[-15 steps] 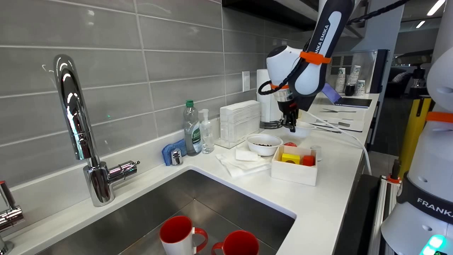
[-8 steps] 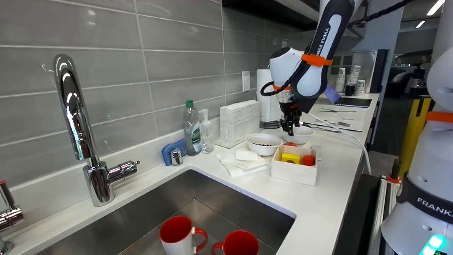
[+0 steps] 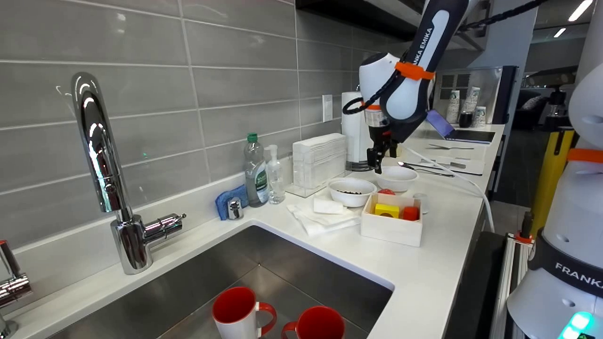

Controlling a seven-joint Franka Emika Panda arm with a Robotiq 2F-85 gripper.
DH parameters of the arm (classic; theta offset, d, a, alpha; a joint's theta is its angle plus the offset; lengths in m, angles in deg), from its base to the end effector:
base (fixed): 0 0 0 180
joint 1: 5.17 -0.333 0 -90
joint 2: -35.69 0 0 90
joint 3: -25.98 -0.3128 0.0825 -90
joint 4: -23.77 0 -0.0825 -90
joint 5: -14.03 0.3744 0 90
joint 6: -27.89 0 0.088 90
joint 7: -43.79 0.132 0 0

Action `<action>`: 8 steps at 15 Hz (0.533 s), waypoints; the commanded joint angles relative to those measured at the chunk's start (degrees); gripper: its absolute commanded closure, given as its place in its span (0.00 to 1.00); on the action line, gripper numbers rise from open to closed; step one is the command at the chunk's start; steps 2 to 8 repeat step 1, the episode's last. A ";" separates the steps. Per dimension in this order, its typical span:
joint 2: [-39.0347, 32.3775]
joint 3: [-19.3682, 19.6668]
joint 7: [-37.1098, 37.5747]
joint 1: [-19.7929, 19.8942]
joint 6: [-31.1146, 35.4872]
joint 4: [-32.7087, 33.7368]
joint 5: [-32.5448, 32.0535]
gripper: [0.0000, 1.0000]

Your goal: Pour the beans into another plate

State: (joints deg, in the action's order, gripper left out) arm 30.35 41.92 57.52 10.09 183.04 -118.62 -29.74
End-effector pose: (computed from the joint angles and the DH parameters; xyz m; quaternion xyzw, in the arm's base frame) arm 0.4182 -0.2356 0.2424 0.9787 -0.0494 0.0280 0.1971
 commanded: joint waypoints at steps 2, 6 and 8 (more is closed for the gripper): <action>2.62 -0.06 -1.71 -0.84 -2.20 -0.01 2.46 0.00; 2.62 -0.06 -1.71 -0.84 -2.20 -0.01 2.46 0.00; 2.62 -0.06 -1.71 -0.84 -2.20 -0.01 2.46 0.00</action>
